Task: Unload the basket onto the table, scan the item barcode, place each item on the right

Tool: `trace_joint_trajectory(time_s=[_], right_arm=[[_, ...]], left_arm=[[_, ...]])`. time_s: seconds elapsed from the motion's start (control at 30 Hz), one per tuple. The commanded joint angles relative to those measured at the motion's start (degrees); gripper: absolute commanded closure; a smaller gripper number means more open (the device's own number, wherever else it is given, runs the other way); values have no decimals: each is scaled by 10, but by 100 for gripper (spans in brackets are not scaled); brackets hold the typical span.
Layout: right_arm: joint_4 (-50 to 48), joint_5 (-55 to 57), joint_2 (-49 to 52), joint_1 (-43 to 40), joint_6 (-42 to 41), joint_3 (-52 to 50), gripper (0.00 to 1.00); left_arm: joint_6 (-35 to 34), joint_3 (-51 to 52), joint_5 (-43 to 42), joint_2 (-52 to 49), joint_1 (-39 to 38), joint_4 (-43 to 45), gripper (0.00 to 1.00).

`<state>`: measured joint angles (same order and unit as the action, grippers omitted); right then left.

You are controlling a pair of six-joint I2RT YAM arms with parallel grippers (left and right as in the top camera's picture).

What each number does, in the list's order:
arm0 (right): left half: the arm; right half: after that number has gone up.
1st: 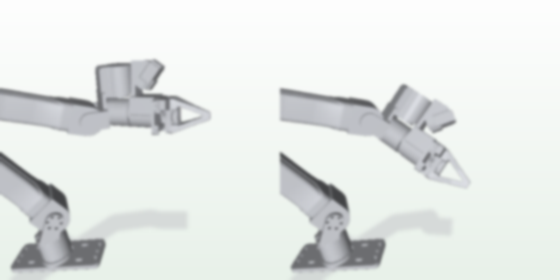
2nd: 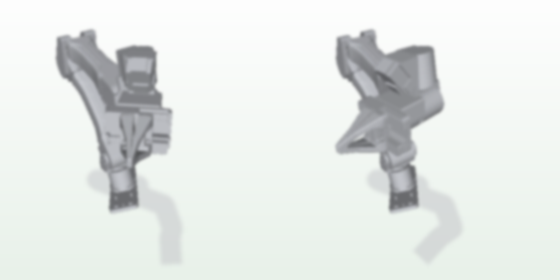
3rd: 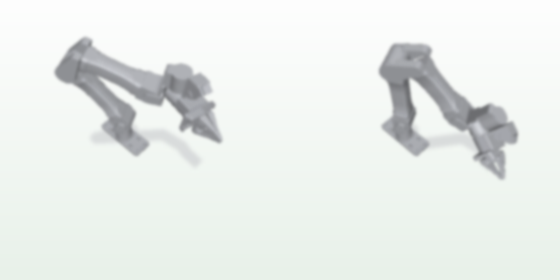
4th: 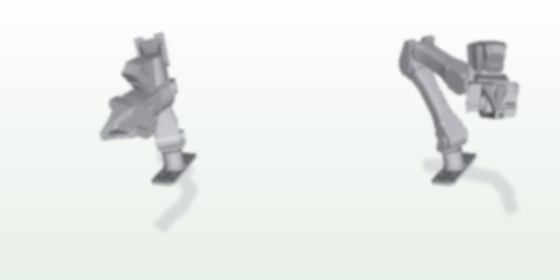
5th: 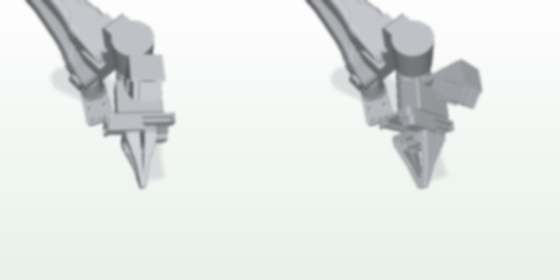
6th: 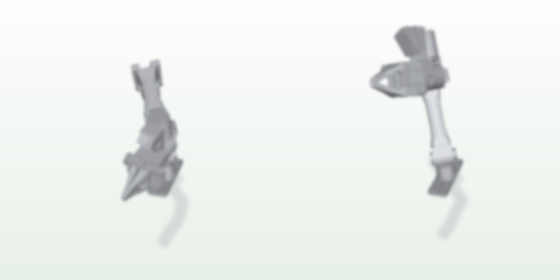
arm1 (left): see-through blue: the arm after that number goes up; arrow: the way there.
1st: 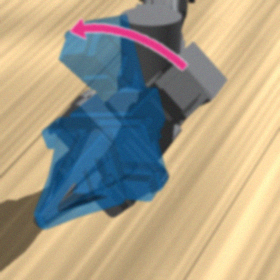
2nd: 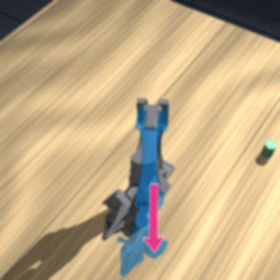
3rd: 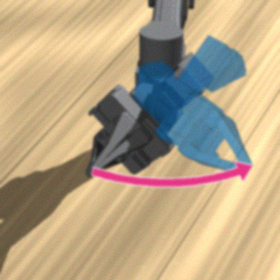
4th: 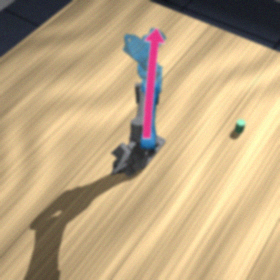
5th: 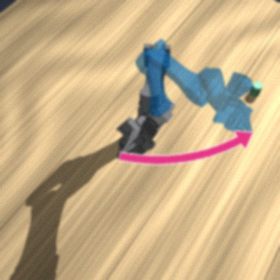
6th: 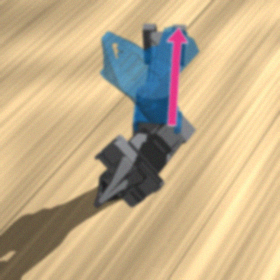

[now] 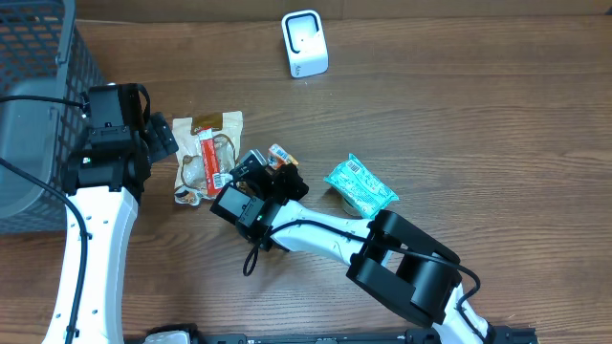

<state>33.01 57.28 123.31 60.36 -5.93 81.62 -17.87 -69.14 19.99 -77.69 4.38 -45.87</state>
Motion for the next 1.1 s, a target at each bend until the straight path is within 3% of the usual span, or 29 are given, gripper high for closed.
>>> trace_joint_trajectory(time_s=[0.0,0.4,0.5,0.57,0.63,0.87,1.07], right_arm=[[3,0,7,4,0,-2,96],[12,-21,7,5,0,-2,87],[22,-21,7,5,0,-2,78],[29,-21,7,6,0,-2,66],[33,-21,7,11,0,-2,62],[37,-21,-5,24,-15,0,62],[63,-212,-72,-47,-29,59,70]], left_arm=[[1,-7,10,-3,-1,0,0],[1,-7,10,-3,-1,0,0],[1,-7,10,-3,-1,0,0],[1,-7,10,-3,-1,0,0],[1,-7,10,-3,-1,0,0],[1,-7,10,-3,-1,0,0],[1,-7,10,-3,-1,0,0]])
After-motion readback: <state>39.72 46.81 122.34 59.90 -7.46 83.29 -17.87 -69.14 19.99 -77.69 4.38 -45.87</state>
